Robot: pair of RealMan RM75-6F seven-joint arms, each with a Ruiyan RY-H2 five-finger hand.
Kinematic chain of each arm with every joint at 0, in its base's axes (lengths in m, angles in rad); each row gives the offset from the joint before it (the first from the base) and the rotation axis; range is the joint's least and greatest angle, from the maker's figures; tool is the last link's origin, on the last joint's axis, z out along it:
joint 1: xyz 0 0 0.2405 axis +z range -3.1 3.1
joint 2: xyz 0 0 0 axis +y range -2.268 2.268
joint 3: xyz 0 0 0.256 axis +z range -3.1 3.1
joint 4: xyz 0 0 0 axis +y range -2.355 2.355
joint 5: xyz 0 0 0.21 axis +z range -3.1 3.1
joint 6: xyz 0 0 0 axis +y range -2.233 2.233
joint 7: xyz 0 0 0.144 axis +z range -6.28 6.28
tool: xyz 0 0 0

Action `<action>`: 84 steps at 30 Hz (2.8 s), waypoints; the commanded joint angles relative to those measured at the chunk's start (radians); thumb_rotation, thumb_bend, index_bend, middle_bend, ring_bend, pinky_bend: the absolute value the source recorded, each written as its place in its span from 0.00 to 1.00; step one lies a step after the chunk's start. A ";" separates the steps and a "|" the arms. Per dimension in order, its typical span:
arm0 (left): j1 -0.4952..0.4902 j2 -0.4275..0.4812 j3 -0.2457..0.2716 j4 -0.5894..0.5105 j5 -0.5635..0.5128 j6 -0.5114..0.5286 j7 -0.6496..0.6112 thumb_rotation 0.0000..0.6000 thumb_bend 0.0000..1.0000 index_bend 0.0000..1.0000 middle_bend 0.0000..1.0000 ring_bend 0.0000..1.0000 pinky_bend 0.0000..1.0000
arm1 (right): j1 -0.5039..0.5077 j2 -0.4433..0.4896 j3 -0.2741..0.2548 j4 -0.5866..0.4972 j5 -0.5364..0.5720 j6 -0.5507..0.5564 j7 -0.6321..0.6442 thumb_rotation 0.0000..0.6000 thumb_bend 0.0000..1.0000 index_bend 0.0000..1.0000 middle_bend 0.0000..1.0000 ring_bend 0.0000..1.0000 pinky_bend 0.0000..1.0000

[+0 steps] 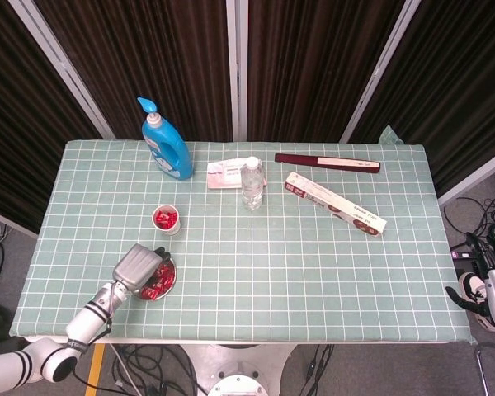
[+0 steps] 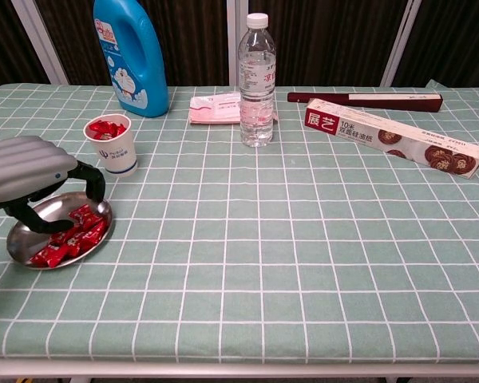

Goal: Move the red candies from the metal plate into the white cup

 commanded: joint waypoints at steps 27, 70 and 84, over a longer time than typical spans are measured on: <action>-0.006 -0.077 0.010 0.123 0.044 -0.007 0.055 1.00 0.31 0.54 0.58 0.78 1.00 | 0.000 0.002 0.001 -0.013 0.006 -0.004 -0.015 1.00 0.11 0.03 0.14 0.01 0.33; -0.186 -0.022 -0.238 0.142 -0.162 -0.116 -0.101 1.00 0.45 0.56 0.60 0.82 1.00 | -0.004 -0.003 0.002 0.010 0.012 -0.002 0.008 1.00 0.11 0.03 0.14 0.01 0.33; -0.158 0.021 -0.197 0.079 -0.207 -0.087 -0.029 1.00 0.41 0.35 0.41 0.74 1.00 | -0.005 -0.001 0.003 0.008 0.011 -0.002 0.011 1.00 0.11 0.03 0.14 0.01 0.33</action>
